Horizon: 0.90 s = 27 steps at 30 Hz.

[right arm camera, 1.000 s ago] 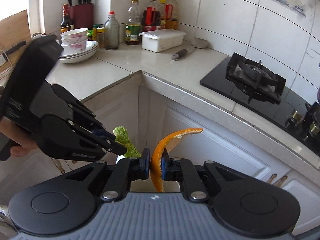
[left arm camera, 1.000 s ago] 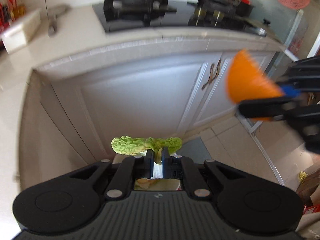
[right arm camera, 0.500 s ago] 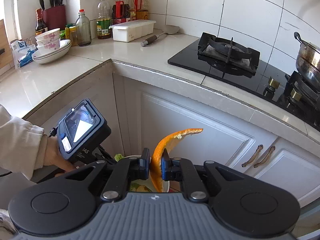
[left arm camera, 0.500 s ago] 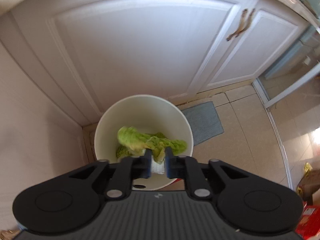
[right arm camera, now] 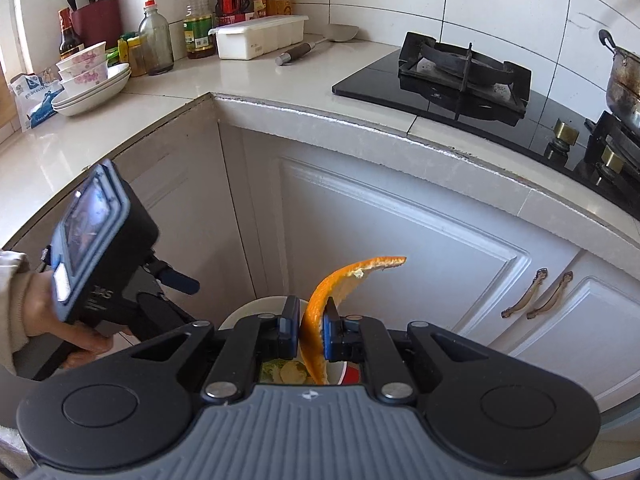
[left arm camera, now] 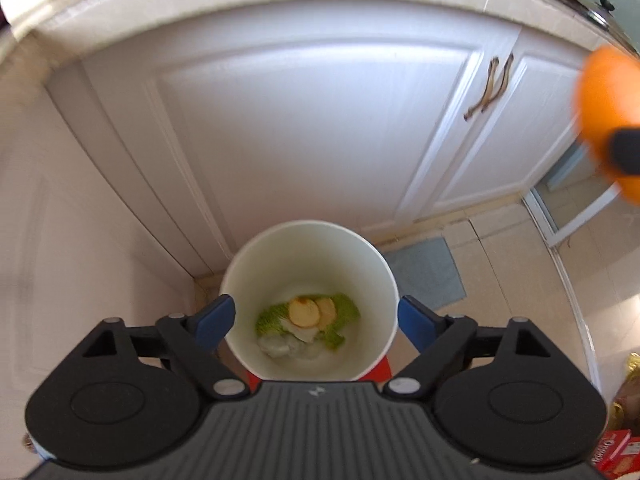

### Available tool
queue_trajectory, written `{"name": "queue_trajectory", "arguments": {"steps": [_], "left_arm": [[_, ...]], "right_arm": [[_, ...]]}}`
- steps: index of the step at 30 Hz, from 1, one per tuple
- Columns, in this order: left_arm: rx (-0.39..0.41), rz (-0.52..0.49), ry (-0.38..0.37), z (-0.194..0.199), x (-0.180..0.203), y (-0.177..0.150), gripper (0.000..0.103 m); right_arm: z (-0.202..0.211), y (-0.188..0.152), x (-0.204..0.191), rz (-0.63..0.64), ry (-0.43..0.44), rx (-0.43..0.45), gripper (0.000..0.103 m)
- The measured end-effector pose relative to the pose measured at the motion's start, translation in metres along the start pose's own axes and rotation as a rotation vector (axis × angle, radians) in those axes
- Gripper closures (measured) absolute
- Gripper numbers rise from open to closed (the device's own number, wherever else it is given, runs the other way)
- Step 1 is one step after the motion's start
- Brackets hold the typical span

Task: Collect trash
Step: 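Open the left tool to drop the leaf while the right tool drops the peel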

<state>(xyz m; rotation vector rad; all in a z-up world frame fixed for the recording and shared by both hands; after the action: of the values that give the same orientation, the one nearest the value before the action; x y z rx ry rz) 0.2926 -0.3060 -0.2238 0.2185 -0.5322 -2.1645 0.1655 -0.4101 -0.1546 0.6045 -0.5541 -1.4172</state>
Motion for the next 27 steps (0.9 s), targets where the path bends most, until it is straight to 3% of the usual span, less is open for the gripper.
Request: {"name": "queue_trajectory", "arguments": {"steps": [10,22,23,25,27], "left_arm": [[0.109,0.072,0.120,0.066,-0.011,-0.013,0.007],[0.142,0.262,0.241,0.128,-0.033,-0.040,0.007],[0.144,0.277,0.247,0.131,-0.034,-0.042,0.007],[0.148,0.307,0.259,0.137,-0.038,-0.046,0.007],[0.149,0.329,0.270,0.142,-0.040,-0.050,0.007]], "right_arm": [[-0.068,-0.003,-0.006,0.027,0.125,-0.078,0.089],[-0.178,-0.009,-0.051,0.111,0.270,-0.273,0.087],[-0.186,-0.011,-0.055,0.114,0.276,-0.289,0.084],[-0.202,-0.015,-0.062,0.120,0.285,-0.330,0.048],[-0.212,-0.017,-0.067,0.121,0.276,-0.341,0.026]]}}
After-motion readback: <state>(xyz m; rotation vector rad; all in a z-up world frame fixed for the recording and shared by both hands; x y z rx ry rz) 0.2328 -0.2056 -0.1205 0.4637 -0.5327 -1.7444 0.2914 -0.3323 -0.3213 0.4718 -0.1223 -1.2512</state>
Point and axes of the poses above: each gripper's, at about its wrist camera, not at the fingertips, and z roughly against the way its jaws point, x to its right, y to its top, the point moved 1 cm from there along -z, roughly the way its jaws point, and after that the axes turned 1 degree about z, right-handed, at the moved point
